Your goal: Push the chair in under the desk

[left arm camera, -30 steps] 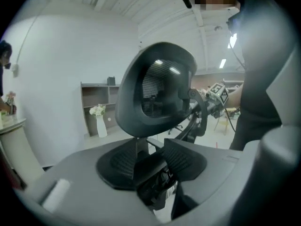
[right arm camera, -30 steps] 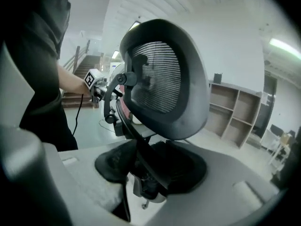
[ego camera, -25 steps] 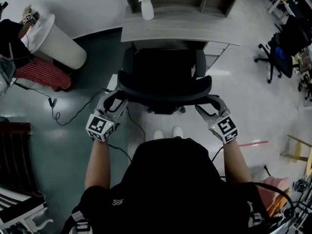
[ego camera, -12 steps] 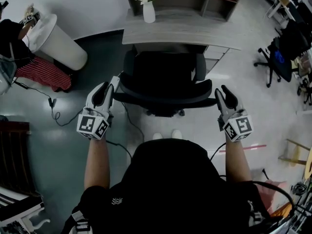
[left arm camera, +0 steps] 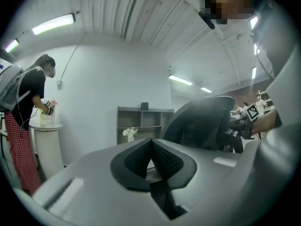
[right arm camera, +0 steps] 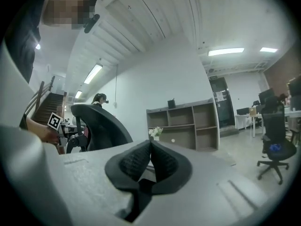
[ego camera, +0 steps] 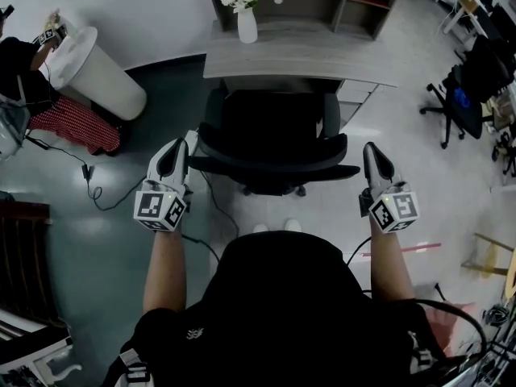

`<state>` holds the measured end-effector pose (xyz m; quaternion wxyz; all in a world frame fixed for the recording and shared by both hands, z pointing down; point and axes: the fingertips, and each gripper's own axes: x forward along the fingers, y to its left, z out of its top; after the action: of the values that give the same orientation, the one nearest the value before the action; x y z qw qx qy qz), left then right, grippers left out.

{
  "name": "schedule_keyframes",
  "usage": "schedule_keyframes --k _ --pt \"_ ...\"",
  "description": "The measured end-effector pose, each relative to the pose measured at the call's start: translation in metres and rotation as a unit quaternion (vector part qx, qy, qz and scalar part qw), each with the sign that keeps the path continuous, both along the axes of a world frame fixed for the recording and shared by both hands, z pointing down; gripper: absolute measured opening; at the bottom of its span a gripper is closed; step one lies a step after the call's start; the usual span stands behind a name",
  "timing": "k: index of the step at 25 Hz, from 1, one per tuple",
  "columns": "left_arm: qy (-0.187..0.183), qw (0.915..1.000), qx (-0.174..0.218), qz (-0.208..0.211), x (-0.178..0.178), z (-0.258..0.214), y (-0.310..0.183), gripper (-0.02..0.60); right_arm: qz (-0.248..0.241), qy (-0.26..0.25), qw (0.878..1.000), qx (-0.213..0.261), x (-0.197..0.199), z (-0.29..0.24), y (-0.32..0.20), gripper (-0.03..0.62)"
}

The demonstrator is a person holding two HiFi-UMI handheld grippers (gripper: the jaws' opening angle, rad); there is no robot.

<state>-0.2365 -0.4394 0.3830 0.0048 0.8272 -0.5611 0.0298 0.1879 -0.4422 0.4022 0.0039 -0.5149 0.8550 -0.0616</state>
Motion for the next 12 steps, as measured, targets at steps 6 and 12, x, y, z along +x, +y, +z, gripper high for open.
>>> schedule_keyframes --k 6,12 --pt "0.001 0.9999 -0.009 -0.008 0.001 0.01 0.002 0.005 0.018 0.029 0.999 -0.007 0.007 0.01 0.002 0.002" --pt "-0.003 0.9998 -0.019 -0.01 0.003 0.018 0.001 0.005 0.027 0.03 0.999 -0.012 0.014 0.014 0.002 0.002"
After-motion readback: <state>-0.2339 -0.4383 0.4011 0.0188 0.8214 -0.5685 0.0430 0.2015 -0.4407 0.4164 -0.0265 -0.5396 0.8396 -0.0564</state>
